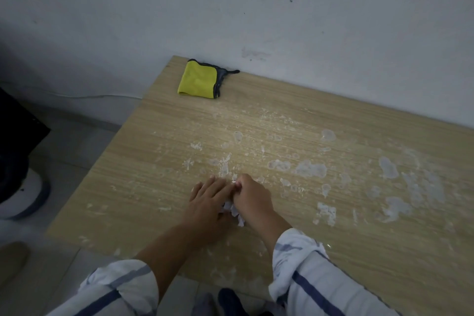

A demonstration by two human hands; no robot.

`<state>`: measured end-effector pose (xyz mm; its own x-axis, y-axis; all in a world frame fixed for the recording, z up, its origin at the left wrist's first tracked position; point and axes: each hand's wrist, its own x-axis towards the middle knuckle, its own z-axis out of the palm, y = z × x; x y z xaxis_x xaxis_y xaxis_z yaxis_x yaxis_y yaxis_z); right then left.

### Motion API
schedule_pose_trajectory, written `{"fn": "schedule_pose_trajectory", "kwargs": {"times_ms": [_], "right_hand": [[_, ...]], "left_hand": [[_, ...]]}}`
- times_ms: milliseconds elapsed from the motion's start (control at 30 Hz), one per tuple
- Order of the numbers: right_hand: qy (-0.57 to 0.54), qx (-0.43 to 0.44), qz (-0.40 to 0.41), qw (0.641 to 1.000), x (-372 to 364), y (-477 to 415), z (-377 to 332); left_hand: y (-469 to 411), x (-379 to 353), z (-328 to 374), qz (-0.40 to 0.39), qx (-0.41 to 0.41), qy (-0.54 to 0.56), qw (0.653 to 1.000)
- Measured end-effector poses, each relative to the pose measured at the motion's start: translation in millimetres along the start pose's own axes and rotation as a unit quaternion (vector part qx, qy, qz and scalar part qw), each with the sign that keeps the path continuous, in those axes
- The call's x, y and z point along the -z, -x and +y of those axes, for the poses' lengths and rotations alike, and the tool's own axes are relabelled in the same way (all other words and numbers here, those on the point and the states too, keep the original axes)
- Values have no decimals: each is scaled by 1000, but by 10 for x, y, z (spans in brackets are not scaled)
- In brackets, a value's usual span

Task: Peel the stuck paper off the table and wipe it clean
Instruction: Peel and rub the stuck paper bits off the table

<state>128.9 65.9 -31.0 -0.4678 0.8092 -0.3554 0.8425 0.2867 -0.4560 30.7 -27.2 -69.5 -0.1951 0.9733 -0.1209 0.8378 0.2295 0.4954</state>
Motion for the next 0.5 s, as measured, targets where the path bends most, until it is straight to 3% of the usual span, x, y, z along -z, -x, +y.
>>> {"fn": "schedule_pose_trajectory", "kwargs": {"times_ms": [500], "right_hand": [[127,2,-19,992,41,47,0]], "left_hand": [[-15,-64,7,-9,15,-113,993]]}}
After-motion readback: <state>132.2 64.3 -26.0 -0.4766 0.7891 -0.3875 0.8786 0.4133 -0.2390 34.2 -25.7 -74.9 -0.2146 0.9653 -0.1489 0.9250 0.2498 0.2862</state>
